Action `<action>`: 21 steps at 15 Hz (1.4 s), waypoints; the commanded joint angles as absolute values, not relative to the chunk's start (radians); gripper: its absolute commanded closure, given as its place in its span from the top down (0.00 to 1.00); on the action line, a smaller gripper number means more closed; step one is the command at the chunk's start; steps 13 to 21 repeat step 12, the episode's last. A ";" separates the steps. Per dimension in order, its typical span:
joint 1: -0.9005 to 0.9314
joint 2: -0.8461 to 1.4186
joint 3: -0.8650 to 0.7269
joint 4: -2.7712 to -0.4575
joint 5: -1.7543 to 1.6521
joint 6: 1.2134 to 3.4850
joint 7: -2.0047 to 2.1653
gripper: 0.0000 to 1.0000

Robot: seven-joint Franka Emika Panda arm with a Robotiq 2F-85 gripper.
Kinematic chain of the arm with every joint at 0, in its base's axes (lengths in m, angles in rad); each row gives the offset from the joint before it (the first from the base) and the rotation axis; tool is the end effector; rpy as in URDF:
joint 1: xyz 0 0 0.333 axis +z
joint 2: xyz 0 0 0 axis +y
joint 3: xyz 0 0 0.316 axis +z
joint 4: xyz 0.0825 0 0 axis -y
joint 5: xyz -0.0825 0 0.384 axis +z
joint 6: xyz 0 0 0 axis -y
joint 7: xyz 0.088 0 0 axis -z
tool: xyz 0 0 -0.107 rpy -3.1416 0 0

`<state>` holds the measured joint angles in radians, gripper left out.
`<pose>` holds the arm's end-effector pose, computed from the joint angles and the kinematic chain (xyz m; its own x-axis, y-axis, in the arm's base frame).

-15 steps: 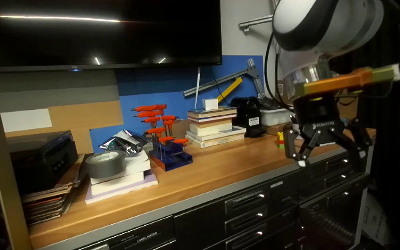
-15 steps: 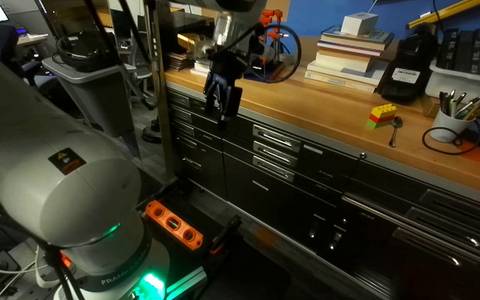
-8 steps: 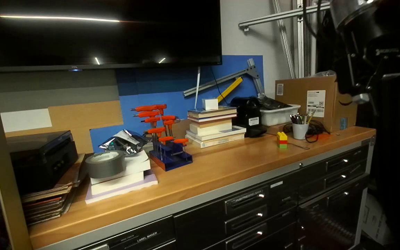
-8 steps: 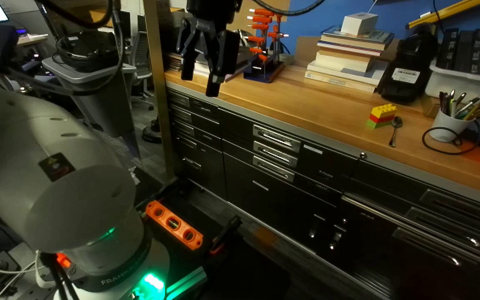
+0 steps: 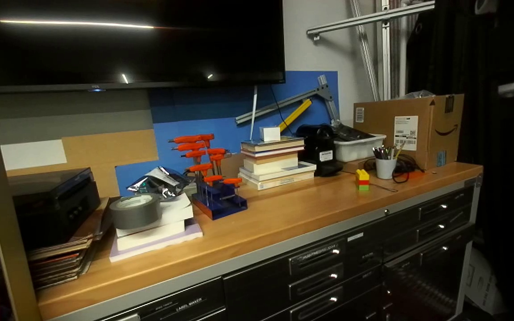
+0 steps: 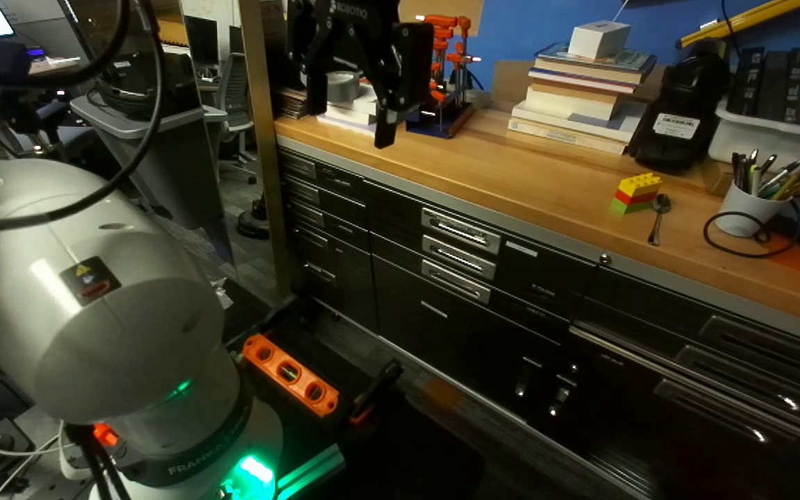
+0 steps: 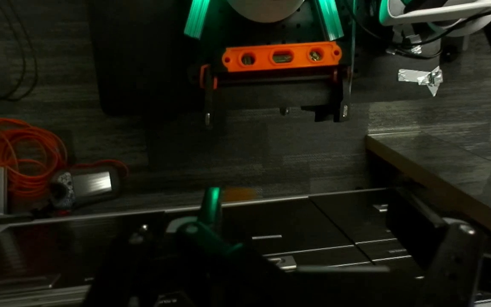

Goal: Pick up the black objects from the counter and put them in the open drawer and close it

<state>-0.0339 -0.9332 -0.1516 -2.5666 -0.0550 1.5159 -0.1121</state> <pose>0.2538 -0.0618 0.5257 0.9935 0.0000 -0.1139 -0.0092 -0.9968 -0.0800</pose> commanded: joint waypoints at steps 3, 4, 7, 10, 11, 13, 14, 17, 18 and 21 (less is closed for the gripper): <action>-0.037 -1.011 -0.197 -2.629 -0.056 1.591 -0.227 1.00; -0.048 -1.013 -0.202 -2.635 -0.040 1.598 -0.207 1.00; -0.044 -0.981 -0.192 -2.621 -0.049 1.577 -0.202 1.00; -0.045 -0.985 -0.193 -2.625 -0.049 1.579 -0.202 1.00; -0.045 -0.985 -0.193 -2.625 -0.049 1.579 -0.202 1.00; -0.045 -0.985 -0.193 -2.625 -0.049 1.579 -0.202 1.00; -0.045 -0.985 -0.193 -2.625 -0.049 1.579 -0.202 1.00; -0.045 -0.985 -0.193 -2.625 -0.049 1.579 -0.202 1.00; -0.045 -0.985 -0.193 -2.625 -0.049 1.579 -0.202 1.00; -0.045 -0.985 -0.193 -2.625 -0.049 1.579 -0.202 1.00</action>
